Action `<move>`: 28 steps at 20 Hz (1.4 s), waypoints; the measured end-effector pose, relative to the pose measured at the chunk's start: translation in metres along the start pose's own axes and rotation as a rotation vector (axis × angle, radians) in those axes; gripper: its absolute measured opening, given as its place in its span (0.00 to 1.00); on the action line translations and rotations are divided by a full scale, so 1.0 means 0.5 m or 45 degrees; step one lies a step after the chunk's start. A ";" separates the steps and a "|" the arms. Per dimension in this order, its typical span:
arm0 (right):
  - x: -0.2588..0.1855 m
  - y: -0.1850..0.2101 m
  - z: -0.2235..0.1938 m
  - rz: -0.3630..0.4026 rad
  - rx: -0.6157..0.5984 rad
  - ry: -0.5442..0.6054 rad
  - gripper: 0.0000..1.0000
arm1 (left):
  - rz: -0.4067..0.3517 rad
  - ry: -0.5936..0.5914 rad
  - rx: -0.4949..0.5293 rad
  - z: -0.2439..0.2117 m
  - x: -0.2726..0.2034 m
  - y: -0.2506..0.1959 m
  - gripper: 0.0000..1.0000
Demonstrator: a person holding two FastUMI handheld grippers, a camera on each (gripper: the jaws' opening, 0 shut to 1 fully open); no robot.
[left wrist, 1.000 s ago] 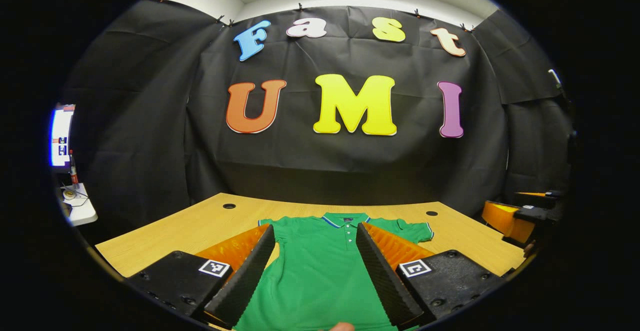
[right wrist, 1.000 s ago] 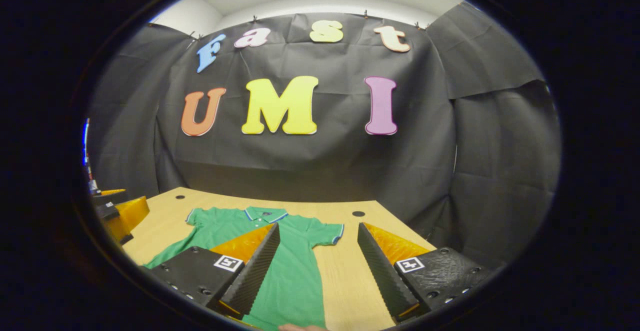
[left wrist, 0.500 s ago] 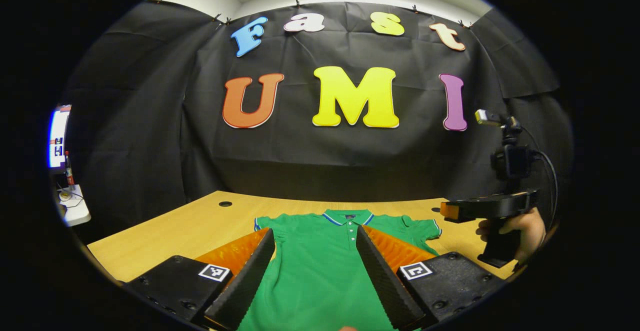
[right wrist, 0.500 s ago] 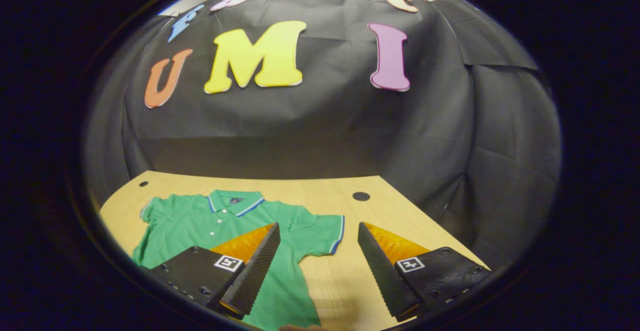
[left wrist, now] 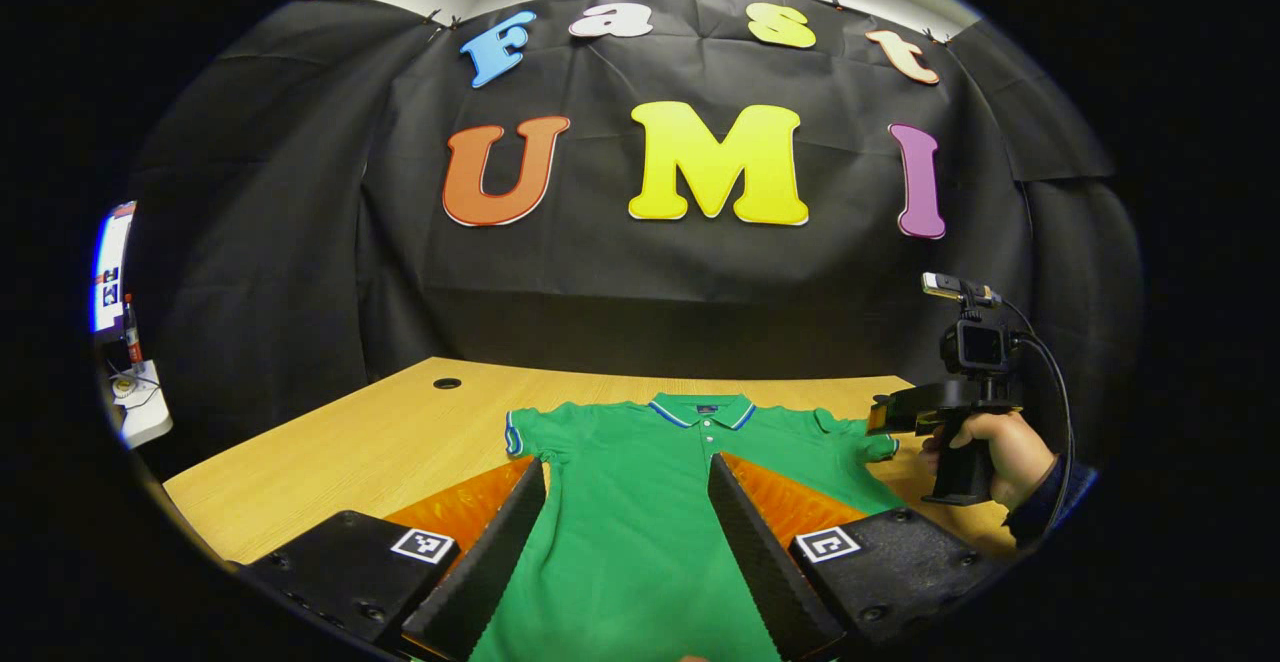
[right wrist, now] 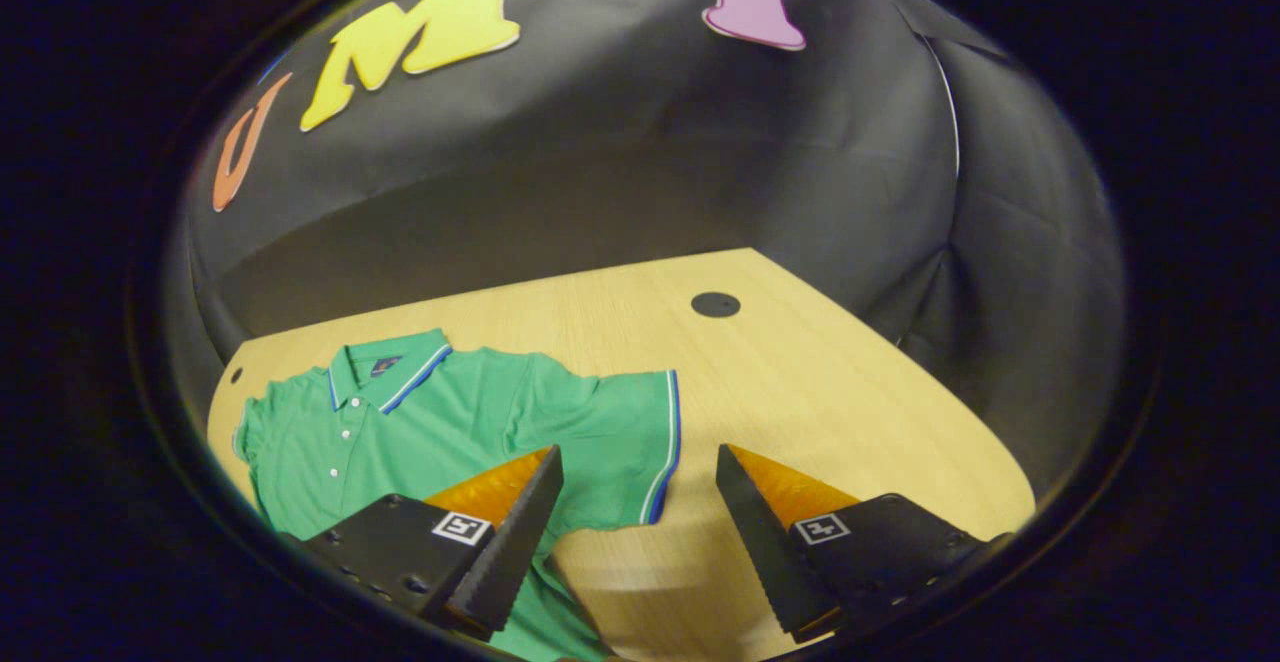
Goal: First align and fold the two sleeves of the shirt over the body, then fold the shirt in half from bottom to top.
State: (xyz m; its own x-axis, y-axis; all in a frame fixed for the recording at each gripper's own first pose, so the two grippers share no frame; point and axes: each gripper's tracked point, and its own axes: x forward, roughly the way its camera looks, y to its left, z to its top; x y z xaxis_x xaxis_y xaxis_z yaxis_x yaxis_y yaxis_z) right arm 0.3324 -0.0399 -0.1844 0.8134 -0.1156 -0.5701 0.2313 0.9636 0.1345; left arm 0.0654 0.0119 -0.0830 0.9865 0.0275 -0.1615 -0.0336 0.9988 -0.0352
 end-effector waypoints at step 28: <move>-0.050 0.217 0.036 0.047 -0.933 -0.373 0.02 | 0.074 0.095 -0.050 -0.049 0.042 0.045 1.00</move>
State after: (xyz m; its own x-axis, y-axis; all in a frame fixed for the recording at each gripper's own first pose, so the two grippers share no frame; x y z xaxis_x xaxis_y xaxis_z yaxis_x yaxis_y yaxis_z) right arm 0.3466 0.0632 -0.1410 0.9448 -0.0412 -0.3251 -0.1264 0.8696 -0.4773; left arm 0.0813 0.0340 -0.1111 0.9680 0.0804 -0.2376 -0.0978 0.9933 -0.0621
